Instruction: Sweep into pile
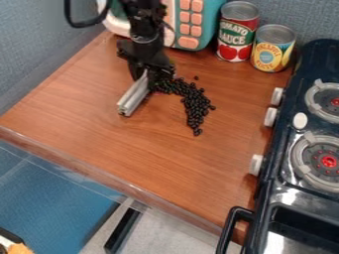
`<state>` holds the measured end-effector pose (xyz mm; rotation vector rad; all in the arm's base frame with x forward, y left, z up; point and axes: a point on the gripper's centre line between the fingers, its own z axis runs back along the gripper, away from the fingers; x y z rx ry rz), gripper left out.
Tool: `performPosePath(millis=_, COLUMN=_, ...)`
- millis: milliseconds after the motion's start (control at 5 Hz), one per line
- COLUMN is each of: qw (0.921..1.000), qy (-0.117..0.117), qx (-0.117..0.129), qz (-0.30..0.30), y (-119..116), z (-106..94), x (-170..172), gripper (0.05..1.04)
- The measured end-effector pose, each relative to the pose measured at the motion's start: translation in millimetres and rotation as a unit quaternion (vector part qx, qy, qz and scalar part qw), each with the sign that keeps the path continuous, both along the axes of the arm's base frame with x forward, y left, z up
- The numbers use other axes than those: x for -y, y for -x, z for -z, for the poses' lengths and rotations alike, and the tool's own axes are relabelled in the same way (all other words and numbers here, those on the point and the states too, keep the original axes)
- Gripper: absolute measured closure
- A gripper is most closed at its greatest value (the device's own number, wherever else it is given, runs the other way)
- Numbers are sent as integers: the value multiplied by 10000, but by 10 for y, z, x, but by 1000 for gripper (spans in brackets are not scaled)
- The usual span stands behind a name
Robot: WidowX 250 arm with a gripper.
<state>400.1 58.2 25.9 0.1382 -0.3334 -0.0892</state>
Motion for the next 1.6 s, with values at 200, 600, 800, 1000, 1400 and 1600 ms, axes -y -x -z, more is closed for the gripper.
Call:
performPosePath(millis=200, qw=9999, qy=-10, qx=65, qz=150, y=-34, z=-4, x=136, gripper=719)
performPosePath(millis=600, qw=9990, qy=95, qx=51, qz=427, y=87, z=12, x=455, gripper=719)
performPosePath(millis=800, qw=9990, qy=166, qx=55, qz=418, y=168, z=3, x=505, gripper=719)
performPosePath(millis=1000, qw=9993, qy=178, qx=52, qz=330, y=201, z=-14, x=519, gripper=719)
performPosePath(millis=1400, qw=9990, qy=214, qx=391, qz=103, y=187, z=-358, x=359, gripper=719)
performPosePath(millis=1600, qw=9991, qy=128, qx=375, qz=-154, y=194, z=-454, x=112, gripper=719)
